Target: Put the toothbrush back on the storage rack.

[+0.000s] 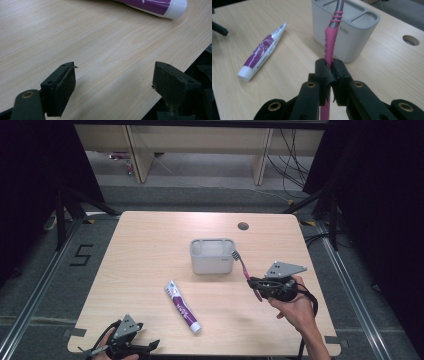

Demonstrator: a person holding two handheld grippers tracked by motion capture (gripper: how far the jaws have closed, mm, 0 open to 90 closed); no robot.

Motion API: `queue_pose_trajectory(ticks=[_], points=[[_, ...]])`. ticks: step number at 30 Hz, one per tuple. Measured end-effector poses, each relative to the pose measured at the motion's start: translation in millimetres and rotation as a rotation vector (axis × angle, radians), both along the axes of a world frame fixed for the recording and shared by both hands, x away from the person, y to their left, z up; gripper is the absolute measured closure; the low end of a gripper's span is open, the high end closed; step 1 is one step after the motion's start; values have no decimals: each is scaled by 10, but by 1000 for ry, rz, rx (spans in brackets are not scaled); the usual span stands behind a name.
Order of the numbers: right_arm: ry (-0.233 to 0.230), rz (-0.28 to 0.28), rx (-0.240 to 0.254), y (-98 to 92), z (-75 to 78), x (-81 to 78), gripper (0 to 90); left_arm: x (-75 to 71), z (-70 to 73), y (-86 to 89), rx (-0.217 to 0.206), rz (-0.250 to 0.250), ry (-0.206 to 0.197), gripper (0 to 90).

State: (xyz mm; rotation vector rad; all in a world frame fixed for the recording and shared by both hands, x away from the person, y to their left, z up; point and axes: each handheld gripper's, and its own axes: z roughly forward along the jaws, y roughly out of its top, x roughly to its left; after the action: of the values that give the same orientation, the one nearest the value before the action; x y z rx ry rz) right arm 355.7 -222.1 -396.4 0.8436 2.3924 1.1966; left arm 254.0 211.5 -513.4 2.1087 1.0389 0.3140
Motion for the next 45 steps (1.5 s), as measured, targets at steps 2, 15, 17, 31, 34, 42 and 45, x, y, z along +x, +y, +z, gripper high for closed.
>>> queue_pose_trajectory(ticks=[2,15,17,31,34,42,45], points=[[-3,-2,11,16,-6,23,837,-4,8,4,5,-1,0,181],[-22,-64,127,49,-2,186,837,3,16,20,9,-13,3,181],[-20,-71,155,67,-2,230,837,3,7,17,13,-9,0,181],[-61,-89,182,150,21,349,837,2,20,39,5,-10,2,181],[-70,-93,182,152,16,373,837,-3,11,26,-1,-4,2,181],[-88,-113,236,172,12,462,837,-1,17,36,3,-9,4,181],[-82,-126,248,191,22,488,837,-2,16,35,1,-7,3,181]])
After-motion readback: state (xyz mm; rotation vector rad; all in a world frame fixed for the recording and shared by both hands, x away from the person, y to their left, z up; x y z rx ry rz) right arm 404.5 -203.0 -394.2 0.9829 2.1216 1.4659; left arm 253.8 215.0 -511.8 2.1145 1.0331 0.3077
